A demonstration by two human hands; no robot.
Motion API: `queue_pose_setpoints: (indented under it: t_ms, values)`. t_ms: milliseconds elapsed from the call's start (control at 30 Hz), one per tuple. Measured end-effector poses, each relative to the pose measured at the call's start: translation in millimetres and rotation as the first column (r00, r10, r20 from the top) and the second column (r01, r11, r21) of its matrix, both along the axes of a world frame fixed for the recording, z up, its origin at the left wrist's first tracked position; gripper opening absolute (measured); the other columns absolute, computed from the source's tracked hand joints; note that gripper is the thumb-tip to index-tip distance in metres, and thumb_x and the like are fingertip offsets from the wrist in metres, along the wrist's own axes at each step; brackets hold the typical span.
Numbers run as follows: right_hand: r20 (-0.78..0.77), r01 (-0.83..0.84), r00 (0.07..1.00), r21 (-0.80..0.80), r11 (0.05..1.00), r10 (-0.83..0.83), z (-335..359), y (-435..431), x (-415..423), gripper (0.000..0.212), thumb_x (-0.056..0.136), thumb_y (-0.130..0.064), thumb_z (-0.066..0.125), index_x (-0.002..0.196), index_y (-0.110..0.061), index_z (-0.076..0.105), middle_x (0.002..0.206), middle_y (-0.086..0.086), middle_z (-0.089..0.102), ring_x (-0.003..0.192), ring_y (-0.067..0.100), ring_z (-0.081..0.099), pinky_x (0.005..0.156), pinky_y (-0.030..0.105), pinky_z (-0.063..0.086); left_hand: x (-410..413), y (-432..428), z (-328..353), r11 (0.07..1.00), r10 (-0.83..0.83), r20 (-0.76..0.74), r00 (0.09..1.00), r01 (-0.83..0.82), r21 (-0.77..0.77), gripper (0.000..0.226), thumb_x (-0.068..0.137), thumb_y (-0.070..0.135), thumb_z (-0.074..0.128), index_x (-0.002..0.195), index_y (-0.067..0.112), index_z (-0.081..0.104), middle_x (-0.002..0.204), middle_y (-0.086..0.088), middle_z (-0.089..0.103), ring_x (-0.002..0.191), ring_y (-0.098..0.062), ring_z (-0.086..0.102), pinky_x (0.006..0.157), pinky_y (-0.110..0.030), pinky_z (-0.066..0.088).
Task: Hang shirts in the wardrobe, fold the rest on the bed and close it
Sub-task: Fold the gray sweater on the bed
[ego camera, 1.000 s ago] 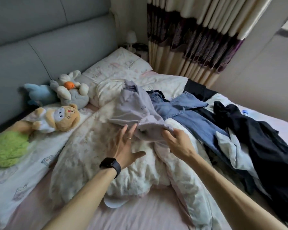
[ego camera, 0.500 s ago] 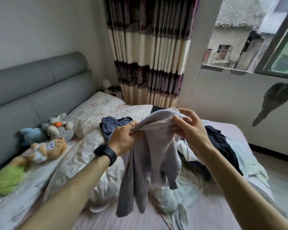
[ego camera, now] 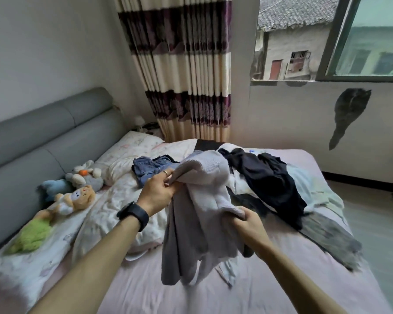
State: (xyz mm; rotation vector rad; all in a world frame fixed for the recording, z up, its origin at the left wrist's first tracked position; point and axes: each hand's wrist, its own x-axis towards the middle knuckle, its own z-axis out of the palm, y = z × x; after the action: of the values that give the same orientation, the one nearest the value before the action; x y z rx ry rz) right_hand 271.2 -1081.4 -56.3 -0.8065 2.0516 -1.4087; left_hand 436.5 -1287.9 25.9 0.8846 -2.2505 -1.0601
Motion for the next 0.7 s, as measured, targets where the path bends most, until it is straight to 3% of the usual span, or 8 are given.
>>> queue_pose_setpoints:
  t_ms: [67, 133, 200, 333, 433, 500, 600, 700]
  values:
    - [-0.092, -0.012, 0.996, -0.026, 1.000, 0.010, 18, 7, 1, 0.012, 0.083, -0.033, 0.061, 0.088, -0.028, 0.071, 0.077, -0.008, 0.073, 0.077, 0.006, 0.066, 0.073, 0.035, 0.056, 15, 4, -5, 0.998, 0.059, 0.122, 0.991, -0.054, -0.043, 0.022, 0.088, 0.023, 0.065, 0.094, 0.044, 0.062, 0.095, 0.005, 0.073, 0.096, -0.020, 0.070, 0.087, -0.038, 0.055]
    - [-0.216, -0.056, 0.975, -0.020, 0.998, 0.050, 36, 12, 0, 0.009, 0.087, -0.033, 0.063, 0.081, -0.030, 0.067, 0.071, -0.009, 0.068, 0.067, -0.001, 0.057, 0.066, 0.026, 0.050, 27, 11, -13, 0.992, 0.112, 0.250, 0.962, -0.095, -0.080, 0.017, 0.094, 0.032, 0.063, 0.110, 0.036, 0.061, 0.109, 0.000, 0.069, 0.106, -0.024, 0.066, 0.091, -0.037, 0.052]
    - [-0.378, -0.101, 0.921, -0.012, 0.995, 0.089, 52, 11, 2, 0.013, 0.086, -0.029, 0.066, 0.075, -0.035, 0.063, 0.065, -0.015, 0.063, 0.063, -0.002, 0.055, 0.062, 0.019, 0.044, 31, 23, -20, 0.988, 0.114, 0.300, 0.947, -0.077, -0.132, 0.041, 0.092, 0.038, 0.066, 0.129, 0.022, 0.056, 0.127, -0.005, 0.060, 0.118, -0.026, 0.058, 0.102, -0.034, 0.045]
    - [-0.511, -0.164, 0.843, 0.050, 0.985, 0.166, 74, 4, 15, 0.012, 0.088, -0.015, 0.066, 0.077, -0.013, 0.062, 0.067, 0.002, 0.062, 0.061, 0.009, 0.047, 0.064, 0.035, 0.043, 21, 62, -15, 0.956, -0.109, 0.203, 0.973, 0.159, -0.248, 0.061, 0.082, 0.043, 0.077, 0.135, 0.024, 0.053, 0.133, 0.001, 0.053, 0.127, -0.017, 0.050, 0.110, -0.028, 0.038]
    - [-0.422, -0.110, 0.898, 0.051, 0.993, 0.121, 82, 6, 20, 0.011, 0.090, -0.014, 0.064, 0.081, -0.007, 0.066, 0.071, 0.005, 0.064, 0.062, 0.008, 0.050, 0.062, 0.026, 0.044, 9, 91, -12, 0.943, -0.103, 0.028, 0.994, 0.107, -0.316, 0.044, 0.077, 0.048, 0.079, 0.109, 0.024, 0.058, 0.107, 0.005, 0.058, 0.101, -0.014, 0.057, 0.090, -0.029, 0.048]
    - [-0.231, 0.015, 0.973, -0.009, 1.000, -0.016, 87, 10, 15, 0.012, 0.092, -0.016, 0.064, 0.086, -0.006, 0.066, 0.075, 0.005, 0.066, 0.066, 0.009, 0.055, 0.064, 0.026, 0.048, 5, 108, -18, 0.953, -0.097, -0.033, 0.995, 0.084, -0.290, 0.042, 0.076, 0.056, 0.075, 0.093, 0.024, 0.054, 0.090, 0.008, 0.057, 0.084, -0.013, 0.056, 0.078, -0.033, 0.050]
    - [0.051, 0.202, 0.979, -0.062, 0.977, -0.199, 96, 22, 5, 0.010, 0.092, -0.011, 0.066, 0.086, -0.004, 0.064, 0.074, 0.006, 0.063, 0.063, 0.011, 0.057, 0.056, 0.023, 0.049, -2, 136, -35, 0.935, -0.245, 0.004, 0.970, 0.237, -0.263, 0.049, 0.072, 0.066, 0.070, 0.099, 0.025, 0.061, 0.091, 0.012, 0.063, 0.088, -0.011, 0.060, 0.079, -0.039, 0.052]
    - [0.238, 0.259, 0.945, -0.116, 0.959, -0.226, 104, 36, 0, 0.008, 0.093, -0.002, 0.063, 0.086, -0.005, 0.066, 0.080, 0.010, 0.067, 0.069, 0.016, 0.063, 0.066, 0.028, 0.054, -19, 157, -38, 0.894, -0.243, 0.022, 0.970, 0.233, -0.384, 0.064, 0.071, 0.072, 0.059, 0.111, 0.022, 0.064, 0.100, 0.002, 0.068, 0.094, -0.023, 0.064, 0.078, -0.041, 0.054]
